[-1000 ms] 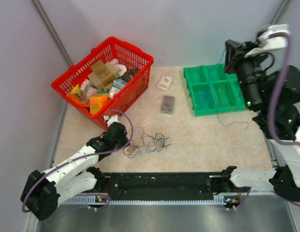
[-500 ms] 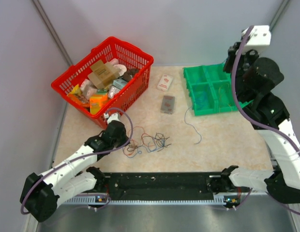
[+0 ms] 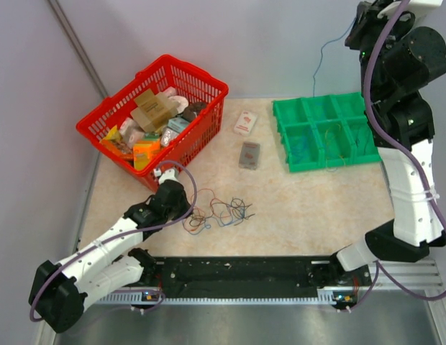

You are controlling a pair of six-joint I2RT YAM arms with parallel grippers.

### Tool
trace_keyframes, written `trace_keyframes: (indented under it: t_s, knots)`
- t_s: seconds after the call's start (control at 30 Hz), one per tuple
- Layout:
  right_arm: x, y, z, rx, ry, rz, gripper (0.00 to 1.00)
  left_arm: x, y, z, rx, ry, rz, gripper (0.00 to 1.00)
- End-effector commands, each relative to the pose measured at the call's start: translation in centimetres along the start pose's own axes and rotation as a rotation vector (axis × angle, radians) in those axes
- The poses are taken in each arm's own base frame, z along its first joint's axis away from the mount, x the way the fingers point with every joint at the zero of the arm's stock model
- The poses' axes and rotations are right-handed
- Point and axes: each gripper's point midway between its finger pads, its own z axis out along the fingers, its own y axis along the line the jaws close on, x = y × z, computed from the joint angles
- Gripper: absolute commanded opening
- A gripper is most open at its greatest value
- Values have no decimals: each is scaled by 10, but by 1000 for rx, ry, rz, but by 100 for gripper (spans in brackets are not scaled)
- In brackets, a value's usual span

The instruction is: Untangle the cables

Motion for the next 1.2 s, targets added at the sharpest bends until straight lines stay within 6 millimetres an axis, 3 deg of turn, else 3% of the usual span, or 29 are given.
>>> trace_keyframes:
  t_s: [0.0,0.37,0.87,1.03,1.17]
  knots:
    - [-24,1,13,-36,-74,61,0,-12,-10,-4,31,-28,-7,0]
    - [-29,2,33,-46,-120,67,0,-12,-16,-3,42,-14,-8,0]
    - [72,-33,85,-3,51,147,0,-14,-14,-9,41,-28,-16,0]
    - [105,-32,81,-15,131,166,0,-14,-14,-9,39,-23,-15,0]
    - [117,-25,72,-48,163,221,0,-13,-13,-11,40,-22,-13,0]
